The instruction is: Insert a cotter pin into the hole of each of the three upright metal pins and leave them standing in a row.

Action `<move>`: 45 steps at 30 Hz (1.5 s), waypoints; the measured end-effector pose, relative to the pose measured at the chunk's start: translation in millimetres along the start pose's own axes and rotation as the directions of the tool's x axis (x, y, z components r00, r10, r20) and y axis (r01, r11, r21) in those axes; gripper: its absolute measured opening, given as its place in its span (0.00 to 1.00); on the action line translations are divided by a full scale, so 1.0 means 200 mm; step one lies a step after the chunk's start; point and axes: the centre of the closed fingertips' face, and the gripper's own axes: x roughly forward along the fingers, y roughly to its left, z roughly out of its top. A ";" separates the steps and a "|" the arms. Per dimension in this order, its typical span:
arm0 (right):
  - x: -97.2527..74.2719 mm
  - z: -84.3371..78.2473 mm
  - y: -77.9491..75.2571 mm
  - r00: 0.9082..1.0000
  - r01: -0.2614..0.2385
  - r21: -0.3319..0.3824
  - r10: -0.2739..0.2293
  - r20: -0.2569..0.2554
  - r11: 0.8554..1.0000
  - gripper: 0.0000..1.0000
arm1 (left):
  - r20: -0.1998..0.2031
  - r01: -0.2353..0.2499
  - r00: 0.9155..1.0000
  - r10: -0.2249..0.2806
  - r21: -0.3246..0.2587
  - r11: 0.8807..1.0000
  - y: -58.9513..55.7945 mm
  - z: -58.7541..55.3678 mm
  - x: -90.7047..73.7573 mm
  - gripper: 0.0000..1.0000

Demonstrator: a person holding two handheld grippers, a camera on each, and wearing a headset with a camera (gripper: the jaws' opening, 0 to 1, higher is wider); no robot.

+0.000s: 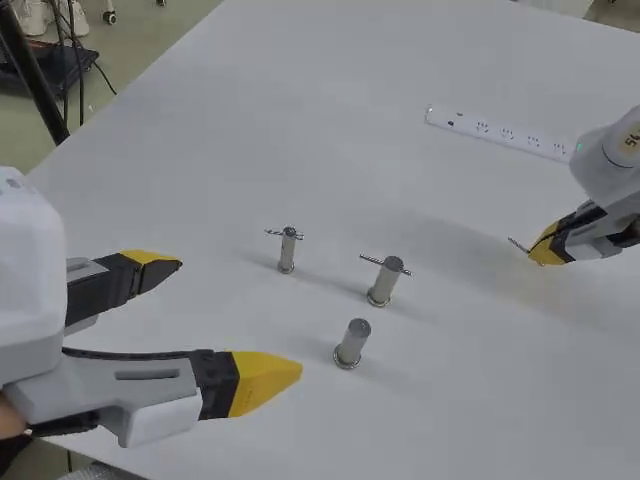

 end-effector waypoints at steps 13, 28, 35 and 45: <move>-0.30 0.21 0.12 0.974 0.117 -0.131 -0.088 0.210 0.985 0.00 | -0.002 0.023 1.000 -0.023 0.030 0.999 0.01 0.07 -0.02 0.78; -0.52 0.37 0.29 0.904 0.294 -0.226 -0.193 0.381 0.929 0.00 | 0.035 0.075 0.996 -0.076 0.035 0.997 -0.03 0.21 0.01 0.68; -0.58 0.45 0.41 0.868 0.364 -0.260 -0.224 0.443 0.894 0.00 | 0.057 0.117 0.991 -0.119 0.031 0.993 -0.08 0.29 0.06 0.64; -0.60 0.54 0.57 0.836 0.413 -0.295 -0.230 0.499 0.862 0.00 | 0.088 0.201 0.975 -0.201 0.014 0.979 -0.17 0.42 0.18 0.55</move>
